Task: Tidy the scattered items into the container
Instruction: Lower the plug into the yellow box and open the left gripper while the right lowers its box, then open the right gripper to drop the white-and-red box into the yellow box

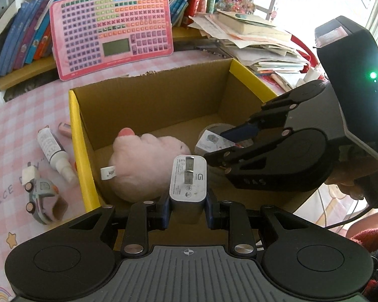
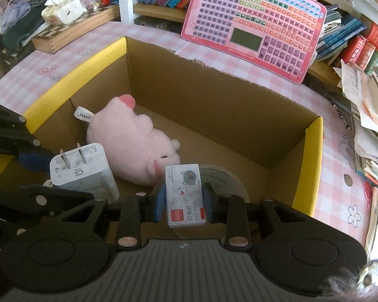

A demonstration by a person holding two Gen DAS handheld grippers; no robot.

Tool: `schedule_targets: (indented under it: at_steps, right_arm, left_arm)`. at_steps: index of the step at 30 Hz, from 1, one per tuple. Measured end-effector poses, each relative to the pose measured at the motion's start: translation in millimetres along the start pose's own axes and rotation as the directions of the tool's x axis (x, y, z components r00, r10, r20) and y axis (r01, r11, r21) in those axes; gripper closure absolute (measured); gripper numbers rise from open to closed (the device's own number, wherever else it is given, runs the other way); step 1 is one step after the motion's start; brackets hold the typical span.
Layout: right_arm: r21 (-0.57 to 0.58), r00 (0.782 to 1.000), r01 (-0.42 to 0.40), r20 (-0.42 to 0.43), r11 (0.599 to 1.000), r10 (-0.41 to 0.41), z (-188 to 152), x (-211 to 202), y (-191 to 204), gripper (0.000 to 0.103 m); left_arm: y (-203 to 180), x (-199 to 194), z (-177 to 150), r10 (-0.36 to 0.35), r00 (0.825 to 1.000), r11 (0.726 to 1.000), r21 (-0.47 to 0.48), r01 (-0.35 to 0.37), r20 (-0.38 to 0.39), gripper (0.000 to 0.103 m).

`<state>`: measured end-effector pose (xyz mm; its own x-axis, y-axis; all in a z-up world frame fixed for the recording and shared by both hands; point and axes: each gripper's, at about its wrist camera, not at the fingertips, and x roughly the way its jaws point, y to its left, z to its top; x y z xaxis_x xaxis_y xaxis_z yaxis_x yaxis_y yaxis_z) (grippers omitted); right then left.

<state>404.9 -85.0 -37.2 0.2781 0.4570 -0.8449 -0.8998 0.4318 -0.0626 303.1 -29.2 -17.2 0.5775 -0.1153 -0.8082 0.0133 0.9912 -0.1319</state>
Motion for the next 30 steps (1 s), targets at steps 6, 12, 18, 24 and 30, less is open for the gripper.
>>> schedule_targets:
  at_steps: [6, 12, 18, 24, 30]
  right_arm:
    - [-0.005, 1.0, -0.011, -0.004, 1.0, 0.011, 0, 1, 0, 0.074]
    - [-0.013, 1.0, -0.013, -0.004, 1.0, 0.013, 0, 2, 0, 0.074]
    - [-0.006, 1.0, -0.017, 0.02, 1.0, 0.017, 0, -2, 0, 0.068]
    - [0.028, 0.994, -0.008, 0.112, 1.0, 0.005, 3, -20, -1, 0.052]
    - [0.061, 0.985, 0.026, 0.168, 0.998, -0.036, 4, -39, 2, 0.043]
  left_arm:
    - [-1, -1, 0, 0.016, 1.0, 1.0, -0.008, -0.015, 0.013, 0.077]
    - [-2, -6, -1, 0.024, 0.999, 1.0, -0.017, -0.023, 0.028, 0.074]
    - [-4, -13, -3, 0.084, 0.995, 0.996, -0.02, -0.083, 0.05, 0.045]
    - [0, -30, -9, 0.121, 0.984, 0.992, -0.059, -0.114, 0.133, 0.03]
    - [4, -52, -16, 0.133, 0.963, 0.989, -0.089, -0.115, 0.236, 0.026]
